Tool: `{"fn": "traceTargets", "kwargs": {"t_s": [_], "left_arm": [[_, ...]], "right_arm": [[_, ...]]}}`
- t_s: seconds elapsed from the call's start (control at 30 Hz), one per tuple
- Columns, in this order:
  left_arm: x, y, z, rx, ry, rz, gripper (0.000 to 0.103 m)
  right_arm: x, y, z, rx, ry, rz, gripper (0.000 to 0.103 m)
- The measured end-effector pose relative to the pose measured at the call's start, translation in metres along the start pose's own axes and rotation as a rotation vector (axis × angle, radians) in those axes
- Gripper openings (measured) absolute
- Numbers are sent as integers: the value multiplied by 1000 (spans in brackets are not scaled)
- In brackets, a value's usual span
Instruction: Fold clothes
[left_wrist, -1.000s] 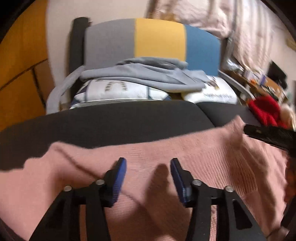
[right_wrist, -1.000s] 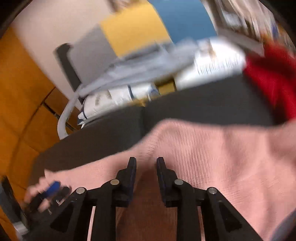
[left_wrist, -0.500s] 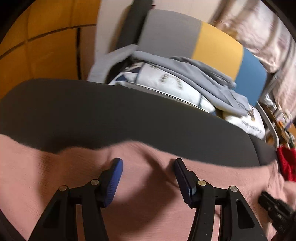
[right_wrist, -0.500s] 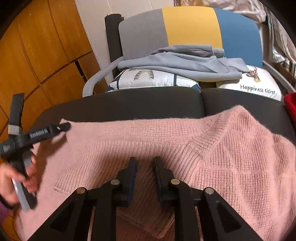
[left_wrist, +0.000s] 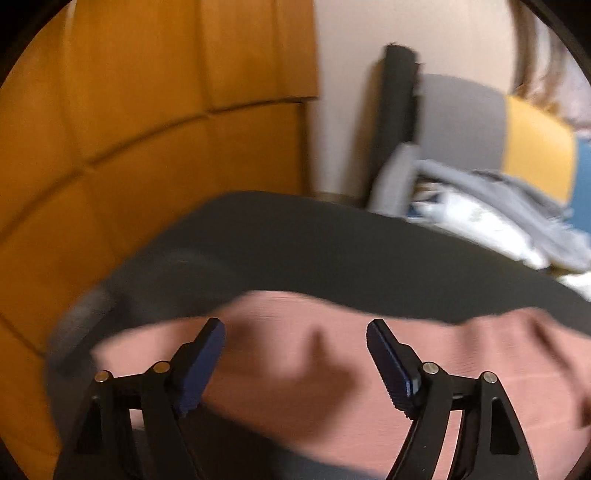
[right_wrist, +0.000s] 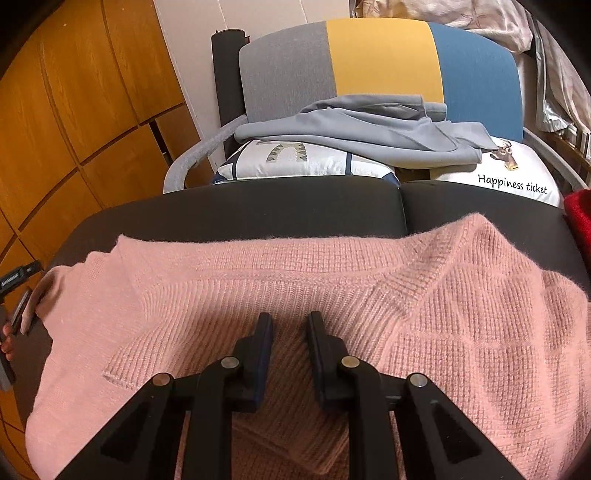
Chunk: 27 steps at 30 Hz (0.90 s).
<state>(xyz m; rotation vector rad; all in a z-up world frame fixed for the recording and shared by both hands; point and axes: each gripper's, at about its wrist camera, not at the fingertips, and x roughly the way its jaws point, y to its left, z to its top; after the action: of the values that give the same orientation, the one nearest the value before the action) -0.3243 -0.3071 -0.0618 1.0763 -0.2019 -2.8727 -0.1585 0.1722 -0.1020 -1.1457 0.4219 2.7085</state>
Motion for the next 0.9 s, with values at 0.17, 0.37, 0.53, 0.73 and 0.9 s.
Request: {"fn": "traceTargets", "kwargs": {"t_s": [0.17,0.37,0.53,0.73,0.9], "left_arm": [[11,51,-19,59,60,78,86],[32,67,-37,127,118,80,86],[50,73,-50,129,173,71,86],[53,82,-53,76,180,-4,27],[37,81,-38,60,240,-60,7]], "right_arm": [[0,0,0,-3,0,-2,18],[-1,2,0,-10,-1,-10,19],[-2,0,-1,-5,-1,-2,19],[-3,0,-1,2,-2,8,19],[-3,0,0,1,2,10,19]]}}
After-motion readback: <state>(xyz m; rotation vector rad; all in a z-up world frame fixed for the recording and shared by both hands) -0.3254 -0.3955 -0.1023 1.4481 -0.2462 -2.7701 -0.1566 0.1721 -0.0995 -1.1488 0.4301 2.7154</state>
